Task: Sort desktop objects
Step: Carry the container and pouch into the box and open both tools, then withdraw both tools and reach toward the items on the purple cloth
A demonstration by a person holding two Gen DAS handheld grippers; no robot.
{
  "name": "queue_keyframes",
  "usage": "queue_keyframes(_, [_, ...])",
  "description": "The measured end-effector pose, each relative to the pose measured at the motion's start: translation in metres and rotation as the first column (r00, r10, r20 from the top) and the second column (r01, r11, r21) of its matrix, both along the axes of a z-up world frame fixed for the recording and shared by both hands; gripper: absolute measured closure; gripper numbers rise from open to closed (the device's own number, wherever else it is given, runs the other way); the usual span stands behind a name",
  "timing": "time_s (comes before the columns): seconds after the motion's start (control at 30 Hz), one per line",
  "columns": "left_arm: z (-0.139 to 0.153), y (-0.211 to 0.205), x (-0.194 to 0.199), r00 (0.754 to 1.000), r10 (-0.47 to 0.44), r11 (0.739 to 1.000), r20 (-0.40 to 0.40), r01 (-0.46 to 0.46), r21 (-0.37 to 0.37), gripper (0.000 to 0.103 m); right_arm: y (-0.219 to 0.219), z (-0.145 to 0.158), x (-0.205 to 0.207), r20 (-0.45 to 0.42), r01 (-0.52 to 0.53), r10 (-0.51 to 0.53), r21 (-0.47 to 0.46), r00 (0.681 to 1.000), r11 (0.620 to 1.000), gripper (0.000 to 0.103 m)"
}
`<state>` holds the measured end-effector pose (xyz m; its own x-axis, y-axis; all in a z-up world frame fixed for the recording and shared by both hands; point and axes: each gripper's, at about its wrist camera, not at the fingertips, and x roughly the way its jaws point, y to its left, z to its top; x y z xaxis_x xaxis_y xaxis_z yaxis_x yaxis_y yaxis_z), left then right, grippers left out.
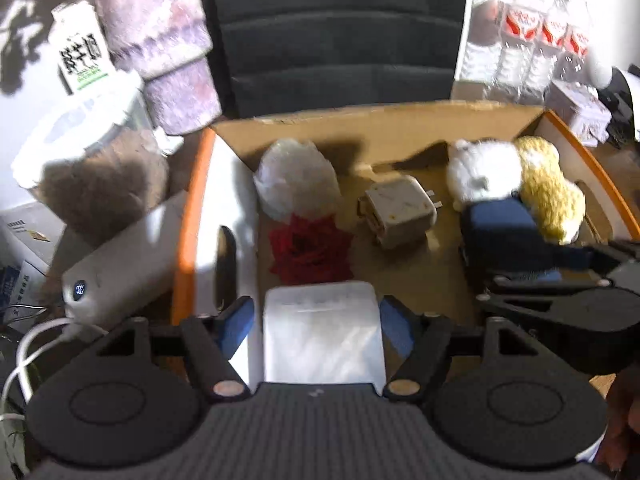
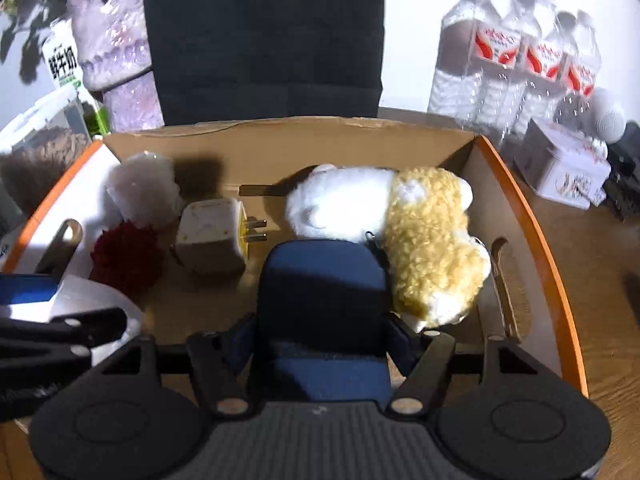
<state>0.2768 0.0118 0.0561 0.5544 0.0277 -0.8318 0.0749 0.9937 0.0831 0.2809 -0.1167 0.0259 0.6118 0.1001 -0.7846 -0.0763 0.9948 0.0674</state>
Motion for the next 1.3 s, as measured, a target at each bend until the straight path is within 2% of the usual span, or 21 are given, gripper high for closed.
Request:
queue_keyframes(0.17, [0.029, 0.009, -0.014, 0.998, 0.015, 1.0, 0.061, -0.014, -0.014, 0.022, -0.012, 0.048, -0.031, 0.135, -0.011, 0.005, 0.046, 0.991, 0.999, 0.028])
queue_keyframes(0.23, [0.041, 0.012, -0.023, 0.996, 0.021, 0.999, 0.089, -0.018, -0.034, 0.015, -0.015, 0.065, -0.047, 0.17, -0.033, 0.02, 0.07, 0.985, 0.997, 0.026])
queue_keyframes(0.33, [0.055, 0.018, -0.05, 0.99, 0.025, 0.997, 0.142, -0.013, -0.081, 0.005, -0.024, 0.079, -0.08, 0.229, -0.065, 0.039, 0.107, 0.973, 0.992, 0.021])
queue_keyframes(0.4, [0.057, 0.021, -0.075, 0.984, 0.016, 0.995, 0.18, 0.002, -0.102, 0.003, -0.03, 0.082, -0.108, 0.27, -0.074, 0.045, 0.101, 0.962, 0.992, 0.018])
queue_keyframes(0.47, [0.056, 0.023, -0.104, 0.977, 0.007, 0.992, 0.213, 0.019, -0.122, 0.001, -0.034, 0.075, -0.132, 0.312, -0.083, 0.054, 0.081, 0.949, 0.993, 0.01])
queue_keyframes(0.57, [0.043, 0.03, -0.145, 0.972, 0.003, 0.985, 0.236, 0.037, -0.166, 0.0, -0.04, 0.058, -0.161, 0.324, -0.038, 0.032, 0.011, 0.946, 0.999, 0.01])
queue_keyframes(0.63, [0.034, 0.029, -0.172, 0.965, -0.003, 0.985, 0.262, 0.048, -0.166, 0.0, -0.047, 0.046, -0.184, 0.321, -0.024, 0.013, 0.03, 0.947, 0.999, 0.01])
queue_keyframes(0.7, [0.024, 0.027, -0.203, 0.946, -0.016, 0.987, 0.325, 0.067, -0.149, 0.0, -0.055, 0.032, -0.206, 0.317, -0.043, 0.015, 0.083, 0.948, 0.996, 0.01])
queue_keyframes(0.77, [0.01, 0.028, -0.232, 0.923, 0.035, 0.988, 0.383, 0.026, -0.152, 0.0, -0.056, 0.016, -0.222, 0.285, -0.05, 0.021, 0.094, 0.958, 0.994, 0.01])
queue_keyframes(0.9, [-0.015, 0.027, -0.259, 0.938, 0.088, 0.979, 0.335, -0.019, -0.204, 0.0, -0.054, -0.008, -0.25, 0.239, -0.022, 0.008, 0.053, 0.971, 0.998, 0.01])
queue_keyframes(1.03, [-0.035, 0.014, -0.277, 0.952, 0.068, 0.989, 0.298, -0.026, -0.144, 0.0, -0.05, -0.013, -0.278, 0.246, -0.058, 0.052, 0.018, 0.968, 0.998, 0.01])
queue_keyframes(1.13, [-0.041, 0.007, -0.295, 0.94, 0.069, 0.992, 0.333, -0.031, -0.119, 0.0, -0.051, -0.017, -0.293, 0.243, -0.078, 0.065, 0.047, 0.968, 0.996, 0.006])
queue_keyframes(1.3, [-0.045, 0.007, -0.305, 0.929, 0.061, 0.992, 0.364, -0.016, -0.125, 0.0, -0.053, -0.02, -0.302, 0.257, -0.093, 0.071, 0.074, 0.964, 0.993, 0.004])
